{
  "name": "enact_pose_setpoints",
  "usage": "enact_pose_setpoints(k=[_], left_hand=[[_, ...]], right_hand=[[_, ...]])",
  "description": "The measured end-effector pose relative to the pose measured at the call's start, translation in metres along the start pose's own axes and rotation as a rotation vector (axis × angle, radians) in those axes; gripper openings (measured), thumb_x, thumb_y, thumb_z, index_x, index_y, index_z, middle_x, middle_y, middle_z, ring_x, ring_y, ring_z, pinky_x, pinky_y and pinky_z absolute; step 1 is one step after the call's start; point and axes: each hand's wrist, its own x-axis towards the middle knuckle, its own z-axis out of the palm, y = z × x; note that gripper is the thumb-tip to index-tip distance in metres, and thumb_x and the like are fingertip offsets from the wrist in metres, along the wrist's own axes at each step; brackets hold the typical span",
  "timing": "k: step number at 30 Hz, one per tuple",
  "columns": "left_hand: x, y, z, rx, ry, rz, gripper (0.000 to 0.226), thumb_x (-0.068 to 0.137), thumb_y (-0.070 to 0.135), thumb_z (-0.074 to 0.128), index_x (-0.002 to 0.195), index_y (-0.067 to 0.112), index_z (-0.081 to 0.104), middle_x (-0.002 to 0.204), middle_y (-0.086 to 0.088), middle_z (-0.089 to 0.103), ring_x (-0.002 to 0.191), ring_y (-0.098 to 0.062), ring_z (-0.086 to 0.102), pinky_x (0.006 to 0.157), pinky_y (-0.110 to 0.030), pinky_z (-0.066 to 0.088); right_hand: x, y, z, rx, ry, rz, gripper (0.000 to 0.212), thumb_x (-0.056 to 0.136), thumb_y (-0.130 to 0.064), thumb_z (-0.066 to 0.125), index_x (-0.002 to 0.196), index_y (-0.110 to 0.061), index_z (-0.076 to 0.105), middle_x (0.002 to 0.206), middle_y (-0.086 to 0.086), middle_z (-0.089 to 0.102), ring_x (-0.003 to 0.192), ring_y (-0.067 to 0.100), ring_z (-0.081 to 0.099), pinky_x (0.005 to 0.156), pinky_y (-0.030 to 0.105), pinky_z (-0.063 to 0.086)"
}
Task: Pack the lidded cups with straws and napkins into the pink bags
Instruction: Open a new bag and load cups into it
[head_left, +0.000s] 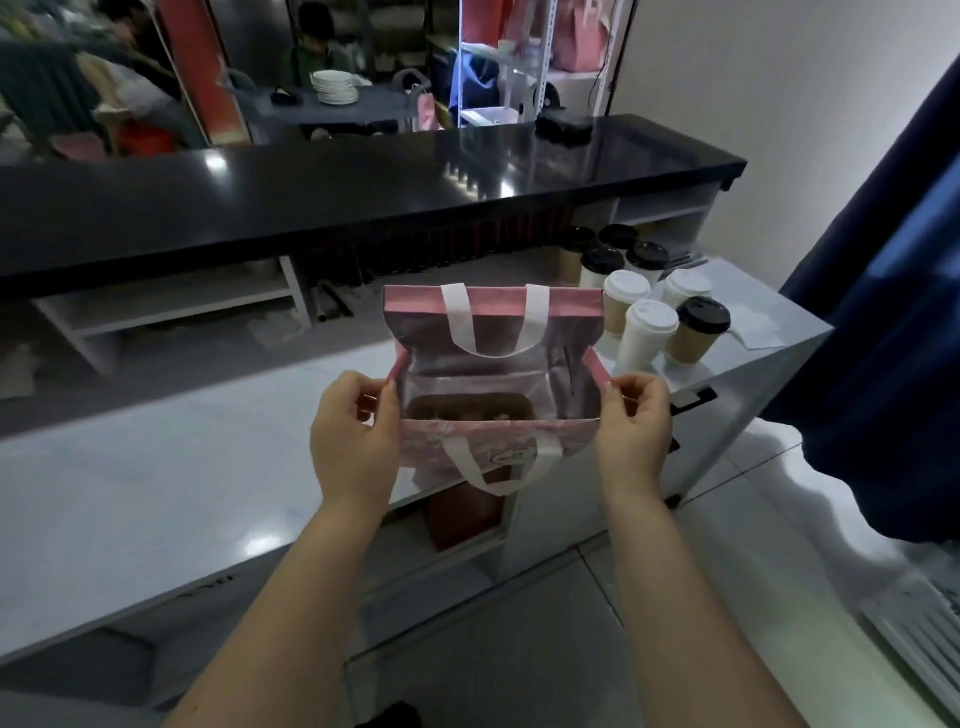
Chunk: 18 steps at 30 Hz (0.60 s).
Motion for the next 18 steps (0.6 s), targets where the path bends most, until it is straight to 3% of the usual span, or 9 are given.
enact_pose_setpoints(k=[5, 15, 18], left_hand=[[0.035, -0.001, 0.033, 0.003, 0.008, -0.004, 0.021, 0.095, 0.024, 0.061, 0.075, 0.022, 0.053, 0.074, 0.006, 0.057, 0.071, -0.012, 0.055, 0.059, -0.026, 0.046], [0.146, -0.026, 0.111, -0.066, -0.023, -0.063, 0.024, 0.093, 0.028, 0.061, 0.072, 0.023, 0.052, 0.068, 0.005, 0.058, 0.067, -0.017, 0.058, 0.061, -0.046, 0.051], [0.178, -0.038, 0.129, -0.067, -0.020, -0.089, 0.024, 0.092, 0.026, 0.063, 0.070, 0.023, 0.053, 0.067, 0.005, 0.058, 0.065, -0.015, 0.058, 0.061, -0.045, 0.052]], right_hand=[[0.044, 0.009, 0.020, 0.002, 0.019, -0.001, 0.022, 0.095, -0.013, 0.057, 0.084, -0.032, 0.051, 0.085, -0.007, 0.058, 0.066, -0.011, 0.053, 0.056, 0.005, 0.043], [0.158, 0.025, 0.093, -0.040, 0.023, 0.022, 0.021, 0.093, -0.013, 0.059, 0.080, -0.028, 0.052, 0.080, -0.007, 0.057, 0.066, -0.002, 0.051, 0.059, 0.011, 0.042], [0.191, 0.029, 0.116, -0.056, 0.022, 0.011, 0.021, 0.091, -0.011, 0.061, 0.077, -0.026, 0.053, 0.075, -0.009, 0.056, 0.060, -0.008, 0.050, 0.055, 0.007, 0.041]])
